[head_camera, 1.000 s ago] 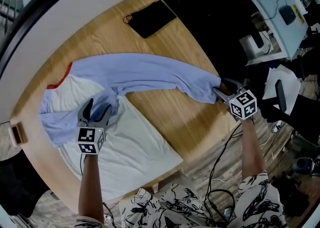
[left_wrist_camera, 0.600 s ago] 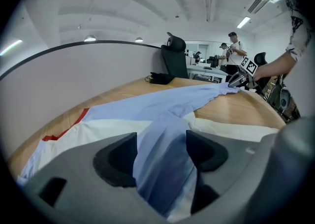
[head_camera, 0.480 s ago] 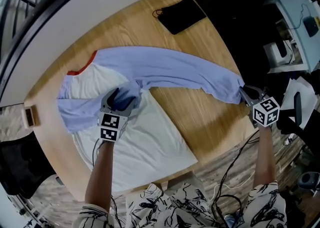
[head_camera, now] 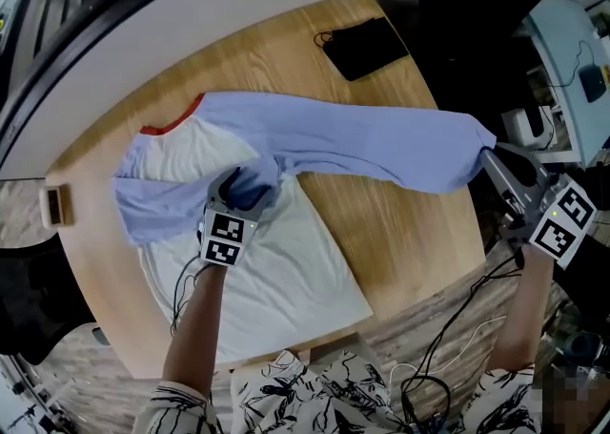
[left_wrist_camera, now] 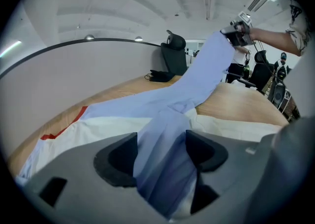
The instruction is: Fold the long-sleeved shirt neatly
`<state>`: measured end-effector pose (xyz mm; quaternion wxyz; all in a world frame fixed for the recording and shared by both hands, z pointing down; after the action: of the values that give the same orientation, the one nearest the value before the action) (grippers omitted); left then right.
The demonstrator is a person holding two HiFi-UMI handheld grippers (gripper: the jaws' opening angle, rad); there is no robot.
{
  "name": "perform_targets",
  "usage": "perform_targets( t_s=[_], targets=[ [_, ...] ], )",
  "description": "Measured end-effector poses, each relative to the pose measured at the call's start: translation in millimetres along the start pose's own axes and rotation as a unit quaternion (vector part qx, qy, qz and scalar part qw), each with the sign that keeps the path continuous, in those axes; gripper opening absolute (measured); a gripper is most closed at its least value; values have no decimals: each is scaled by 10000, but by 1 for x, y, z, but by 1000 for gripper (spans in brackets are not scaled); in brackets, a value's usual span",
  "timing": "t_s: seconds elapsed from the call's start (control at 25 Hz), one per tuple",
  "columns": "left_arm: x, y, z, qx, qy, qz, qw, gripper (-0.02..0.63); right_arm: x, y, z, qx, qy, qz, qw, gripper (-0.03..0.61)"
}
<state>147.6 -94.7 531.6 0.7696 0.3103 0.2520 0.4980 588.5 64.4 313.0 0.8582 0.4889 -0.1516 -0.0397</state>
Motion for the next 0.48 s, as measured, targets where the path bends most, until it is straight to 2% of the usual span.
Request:
perform_targets(
  t_s=[0.24,0.48],
  targets=[
    [1,3,2,50,20,-4,10000,318,-70,-99,15,494,-707,-484,9951,28],
    [2,6,2,27,-9,16,10000,318,-132,-144,51,468,-1403,-636,9870,29]
  ],
)
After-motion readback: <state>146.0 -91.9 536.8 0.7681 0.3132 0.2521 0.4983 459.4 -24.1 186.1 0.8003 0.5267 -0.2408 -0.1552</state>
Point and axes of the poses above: the fingertips, and each gripper's own axes: z forward along the fingers, x to its right, y out of its underside, the point moved 10 cm from there along -z, backward along the fingers, and after that the axes turned 8 degrees about y, right-handed, at the moved point
